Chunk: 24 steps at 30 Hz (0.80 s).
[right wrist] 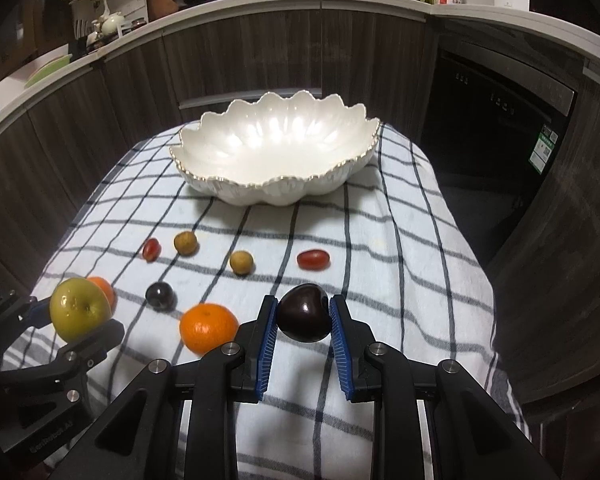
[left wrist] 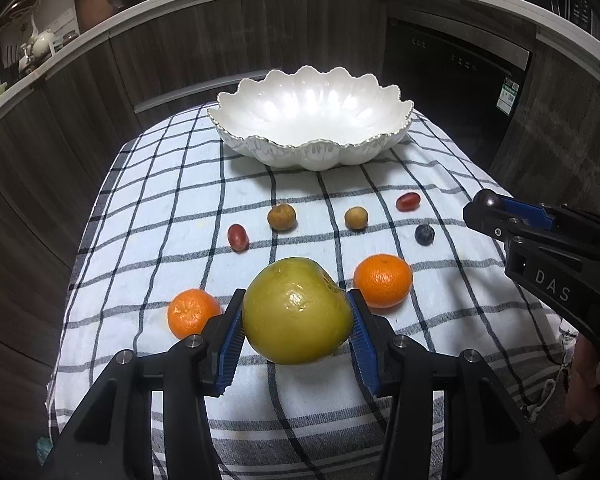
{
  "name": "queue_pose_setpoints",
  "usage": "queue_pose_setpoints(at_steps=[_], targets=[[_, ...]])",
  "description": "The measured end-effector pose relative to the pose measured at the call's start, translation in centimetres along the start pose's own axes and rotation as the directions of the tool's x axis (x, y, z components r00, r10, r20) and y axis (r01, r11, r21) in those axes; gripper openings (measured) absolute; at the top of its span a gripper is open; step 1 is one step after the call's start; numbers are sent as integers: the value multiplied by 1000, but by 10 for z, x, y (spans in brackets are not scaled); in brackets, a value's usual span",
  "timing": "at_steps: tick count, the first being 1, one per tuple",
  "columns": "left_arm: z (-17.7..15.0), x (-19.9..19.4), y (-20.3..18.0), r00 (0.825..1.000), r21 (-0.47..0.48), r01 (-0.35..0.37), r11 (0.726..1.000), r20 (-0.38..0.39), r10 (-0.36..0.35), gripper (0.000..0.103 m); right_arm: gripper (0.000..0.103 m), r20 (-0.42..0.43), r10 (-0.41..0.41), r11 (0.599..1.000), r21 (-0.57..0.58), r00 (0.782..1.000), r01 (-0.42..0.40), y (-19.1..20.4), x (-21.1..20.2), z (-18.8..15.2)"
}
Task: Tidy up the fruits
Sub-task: 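Lift the yellow-green fruit and dark plum and carry both over the white bowl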
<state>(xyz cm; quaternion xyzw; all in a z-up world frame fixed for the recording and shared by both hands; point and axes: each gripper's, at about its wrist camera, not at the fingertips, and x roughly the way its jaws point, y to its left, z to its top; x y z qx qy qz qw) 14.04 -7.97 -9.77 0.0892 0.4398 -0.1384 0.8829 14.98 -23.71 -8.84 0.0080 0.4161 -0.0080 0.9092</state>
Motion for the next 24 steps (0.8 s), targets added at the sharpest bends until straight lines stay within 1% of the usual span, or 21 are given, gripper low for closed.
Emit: queue_pose_setpoints(at_steps=[3,9,13,17,24], targets=[[6,0,3,1000,-5,-15,1000,8,15,48,27,13,-1,1000,0,1000,1,1,-1,6],[23,2,9,1000,-23,2,1000,25,-1,48,27,34,-1,1000,9,999,0,1,2,22],[37,3,12,999,-32,-5,999,49,6,48,27,51,-5,1000,12,999,4,1,3,32],[52,5,14,997,-35,4,999,79,-2,48,27,62,-9,1000,27,998,7,-3,7,44],[76,15,18,995,-44,-5,999,104,10,48,27,87,-6,999,38,996,3,-9,15,68]])
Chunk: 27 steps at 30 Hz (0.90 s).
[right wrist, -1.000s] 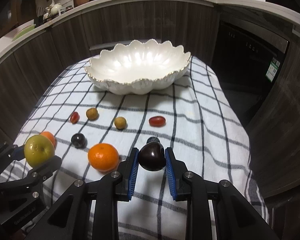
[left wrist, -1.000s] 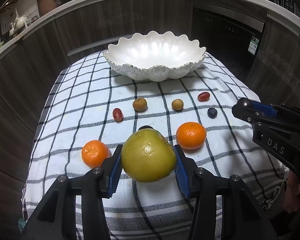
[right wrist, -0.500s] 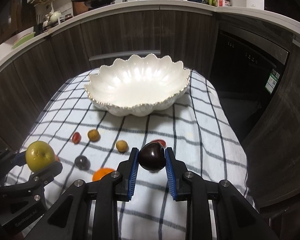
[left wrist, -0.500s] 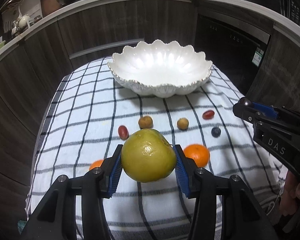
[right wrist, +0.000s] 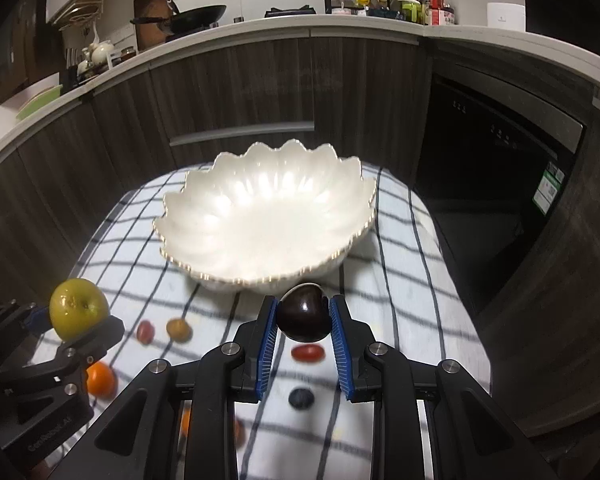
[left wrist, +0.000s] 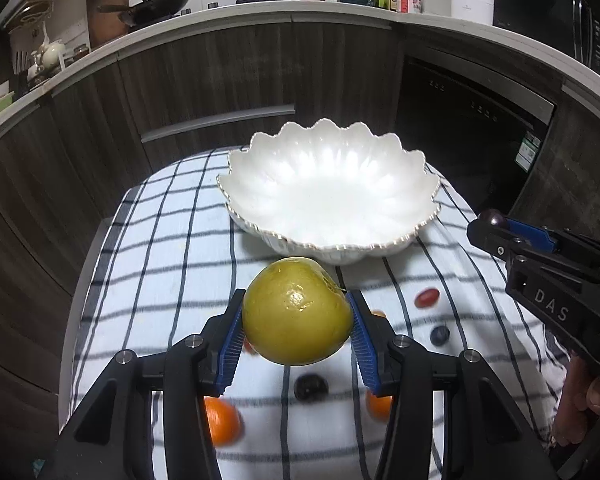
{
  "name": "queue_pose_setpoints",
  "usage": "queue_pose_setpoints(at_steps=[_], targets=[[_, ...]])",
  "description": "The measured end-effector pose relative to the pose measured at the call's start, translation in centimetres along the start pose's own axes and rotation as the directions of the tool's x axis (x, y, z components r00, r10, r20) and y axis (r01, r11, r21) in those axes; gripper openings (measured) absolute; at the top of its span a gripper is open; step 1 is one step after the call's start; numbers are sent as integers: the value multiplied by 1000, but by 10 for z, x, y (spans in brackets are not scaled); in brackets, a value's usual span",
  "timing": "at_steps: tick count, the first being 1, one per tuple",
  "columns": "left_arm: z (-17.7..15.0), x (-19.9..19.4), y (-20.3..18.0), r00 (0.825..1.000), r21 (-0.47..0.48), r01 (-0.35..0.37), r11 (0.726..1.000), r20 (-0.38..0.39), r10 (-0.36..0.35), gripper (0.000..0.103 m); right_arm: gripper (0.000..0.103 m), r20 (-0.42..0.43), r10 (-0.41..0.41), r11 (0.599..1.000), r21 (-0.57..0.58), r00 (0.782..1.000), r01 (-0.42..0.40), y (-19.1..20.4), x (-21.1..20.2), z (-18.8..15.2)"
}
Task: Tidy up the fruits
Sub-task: 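Lift the yellow-green fruit and dark plum and carry both over the white bowl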
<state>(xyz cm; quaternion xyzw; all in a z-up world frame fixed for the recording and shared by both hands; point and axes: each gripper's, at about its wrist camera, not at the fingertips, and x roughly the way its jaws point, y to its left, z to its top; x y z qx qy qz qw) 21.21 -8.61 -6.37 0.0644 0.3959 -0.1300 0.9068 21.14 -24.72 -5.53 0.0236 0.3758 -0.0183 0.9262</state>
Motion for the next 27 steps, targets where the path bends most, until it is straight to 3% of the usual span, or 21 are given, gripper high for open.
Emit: queue_pose_setpoints(at_steps=[11,27], targets=[[39,32,10,999,-35,46,998,0,-46,48,28,27,22,1000,7,999,-22,2,24,34],[83,78,11,998,-25,49,998,-26,-50,48,28,9,19,999,41,1000,-19,-14,70,72]])
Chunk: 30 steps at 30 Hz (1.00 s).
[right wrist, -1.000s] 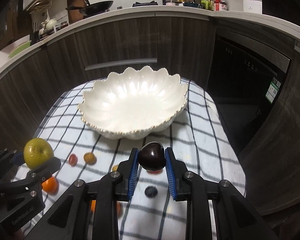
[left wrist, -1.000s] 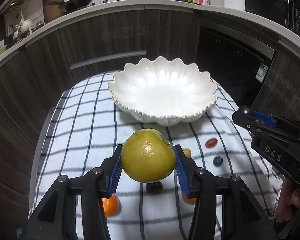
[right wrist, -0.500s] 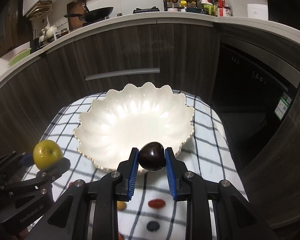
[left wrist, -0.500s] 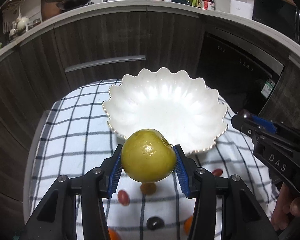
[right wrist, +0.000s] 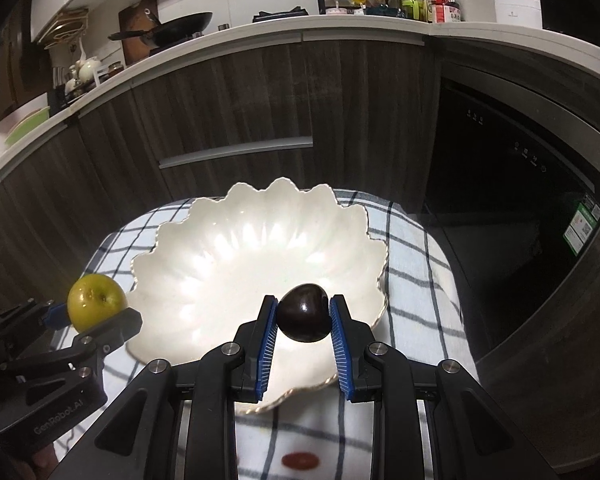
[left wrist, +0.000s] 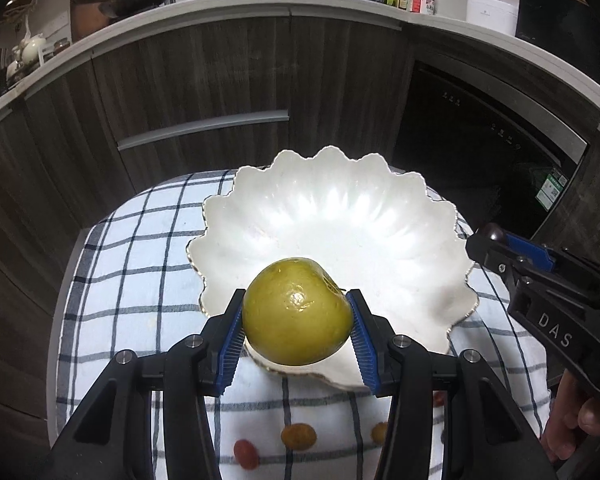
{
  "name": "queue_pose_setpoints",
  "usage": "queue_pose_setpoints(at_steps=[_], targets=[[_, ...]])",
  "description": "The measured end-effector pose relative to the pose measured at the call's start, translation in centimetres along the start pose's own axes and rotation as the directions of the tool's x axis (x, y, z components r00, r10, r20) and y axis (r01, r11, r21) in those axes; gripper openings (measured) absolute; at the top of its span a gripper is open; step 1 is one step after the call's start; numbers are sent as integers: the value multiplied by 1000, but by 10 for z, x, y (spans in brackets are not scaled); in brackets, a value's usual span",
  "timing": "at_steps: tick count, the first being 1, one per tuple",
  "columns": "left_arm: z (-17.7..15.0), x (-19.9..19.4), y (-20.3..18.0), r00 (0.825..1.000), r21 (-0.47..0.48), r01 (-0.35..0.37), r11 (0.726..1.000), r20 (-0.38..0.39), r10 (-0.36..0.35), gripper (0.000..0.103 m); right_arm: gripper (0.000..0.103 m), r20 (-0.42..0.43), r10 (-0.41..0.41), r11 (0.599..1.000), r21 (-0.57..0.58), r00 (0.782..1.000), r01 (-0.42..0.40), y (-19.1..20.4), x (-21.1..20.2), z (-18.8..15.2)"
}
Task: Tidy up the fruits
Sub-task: 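Lift the yellow-green fruit and dark plum and carry both over the white bowl, then open the left tool over the bowl while the right tool releases the plum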
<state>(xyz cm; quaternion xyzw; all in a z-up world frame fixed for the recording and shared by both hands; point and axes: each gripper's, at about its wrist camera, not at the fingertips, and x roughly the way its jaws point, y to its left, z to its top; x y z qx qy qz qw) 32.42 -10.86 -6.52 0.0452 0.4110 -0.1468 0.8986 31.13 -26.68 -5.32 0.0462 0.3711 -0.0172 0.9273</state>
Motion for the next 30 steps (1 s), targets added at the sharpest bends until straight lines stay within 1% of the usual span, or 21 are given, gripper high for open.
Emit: queue_pose_setpoints(at_steps=[3,11,20,24,26,27,28,29,30], targets=[[3,12,1,1000,-4,8,1000,-20,-8,48,28,-6,-8,1000,-8,1000,8,-1,10,5],[8,41,5,998,-7,-8,1000,-58,8,48,28,-39,-17,1000,-13,999,17,-6,38,12],[9,58,5,996,2,-4,1000,-93,4,48,28,-68,-30,999,-18,997,29,-7,57,16],[9,63,6,993,-18,6,1000,-122,-8,48,28,-84,-33,999,-18,996,31,-7,63,16],[8,64,4,991,-5,-9,1000,-131,9,49,28,-87,-34,999,-13,996,33,-8,63,16],[8,65,4,991,1,-15,1000,-135,15,54,29,-89,-35,999,-12,995,34,-9,63,16],[8,64,3,991,6,-20,1000,-130,21,60,36,-92,-37,999,-12,995,36,-9,63,17],[8,62,4,993,4,-25,1000,-114,25,75,43,-91,-42,999,-10,995,41,-10,63,17],[9,59,5,995,-1,-26,1000,-99,26,82,55,-86,-44,999,-5,995,44,-11,62,18]])
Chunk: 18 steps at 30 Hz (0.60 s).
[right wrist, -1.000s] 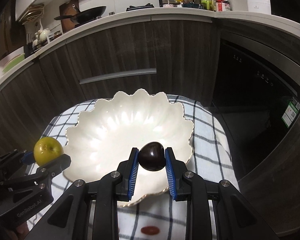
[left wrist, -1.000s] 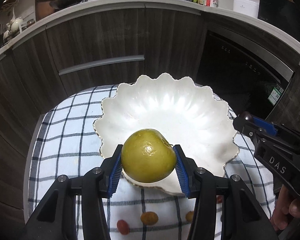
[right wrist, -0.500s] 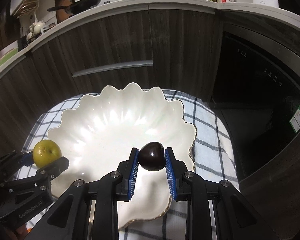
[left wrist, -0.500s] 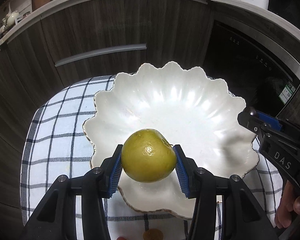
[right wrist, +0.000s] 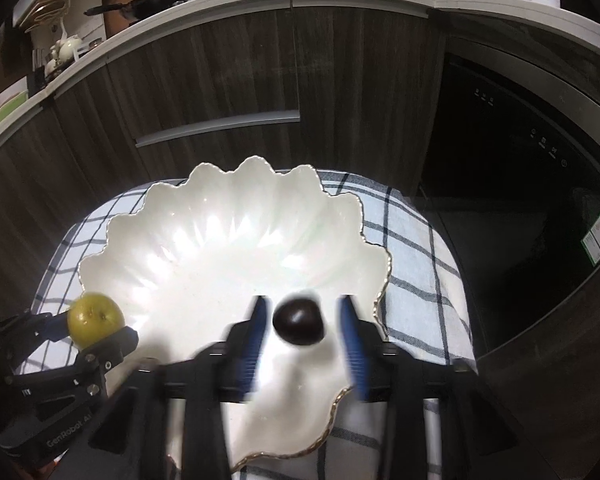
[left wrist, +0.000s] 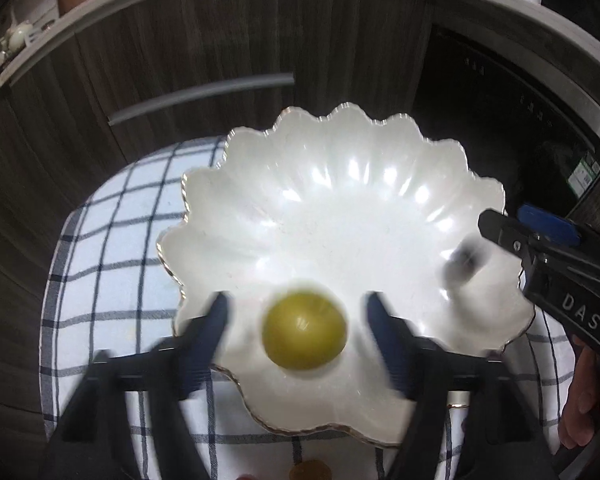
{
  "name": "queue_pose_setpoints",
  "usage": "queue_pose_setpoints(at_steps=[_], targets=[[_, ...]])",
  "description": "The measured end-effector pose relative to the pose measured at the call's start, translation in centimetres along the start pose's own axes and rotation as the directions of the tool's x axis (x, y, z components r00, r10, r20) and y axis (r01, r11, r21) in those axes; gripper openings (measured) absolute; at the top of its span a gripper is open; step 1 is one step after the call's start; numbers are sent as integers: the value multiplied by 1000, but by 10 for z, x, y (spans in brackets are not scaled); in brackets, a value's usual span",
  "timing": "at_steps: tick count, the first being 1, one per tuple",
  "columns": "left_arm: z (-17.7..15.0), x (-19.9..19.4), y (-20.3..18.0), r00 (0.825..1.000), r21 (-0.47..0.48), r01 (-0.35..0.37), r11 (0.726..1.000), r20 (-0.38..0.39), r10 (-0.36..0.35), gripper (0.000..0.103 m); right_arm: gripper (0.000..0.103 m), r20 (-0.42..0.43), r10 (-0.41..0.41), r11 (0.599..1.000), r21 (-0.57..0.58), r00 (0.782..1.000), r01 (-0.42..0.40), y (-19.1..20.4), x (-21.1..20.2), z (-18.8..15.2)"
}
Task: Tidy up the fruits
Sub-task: 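Open the left tool over the bowl while the right tool releases the plum, then withdraw both tools from the bowl back toward the remaining fruits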
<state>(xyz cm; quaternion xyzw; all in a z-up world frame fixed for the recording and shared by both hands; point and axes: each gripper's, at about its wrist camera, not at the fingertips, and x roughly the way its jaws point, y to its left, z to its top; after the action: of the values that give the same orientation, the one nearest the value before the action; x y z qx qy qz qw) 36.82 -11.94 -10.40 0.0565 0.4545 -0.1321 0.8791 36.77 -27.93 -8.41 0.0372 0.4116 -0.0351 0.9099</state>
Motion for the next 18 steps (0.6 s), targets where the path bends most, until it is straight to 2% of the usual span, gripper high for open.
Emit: queue_pose_setpoints(at_steps=[1,3,10,13,18], targets=[[0,-2,1,1000,-6,2,1000,12,-2,83,63,8,-3,1000,6,1000,3,-1,-2,0],[3,-4,3,1000,-11,7,1000,12,-7,83,68,17,-12,1000,12,1000,12,-3,-4,1],[6,-15,4,999,-10,-15,1000,32,15,84,68,31,-22,1000,8,999,22,-3,-13,3],[5,-20,7,999,-19,-22,1000,37,23,85,75,40,-31,1000,7,999,31,-2,-18,3],[4,-31,9,998,-30,-32,999,51,33,86,75,58,-31,999,10,998,30,1,-31,3]])
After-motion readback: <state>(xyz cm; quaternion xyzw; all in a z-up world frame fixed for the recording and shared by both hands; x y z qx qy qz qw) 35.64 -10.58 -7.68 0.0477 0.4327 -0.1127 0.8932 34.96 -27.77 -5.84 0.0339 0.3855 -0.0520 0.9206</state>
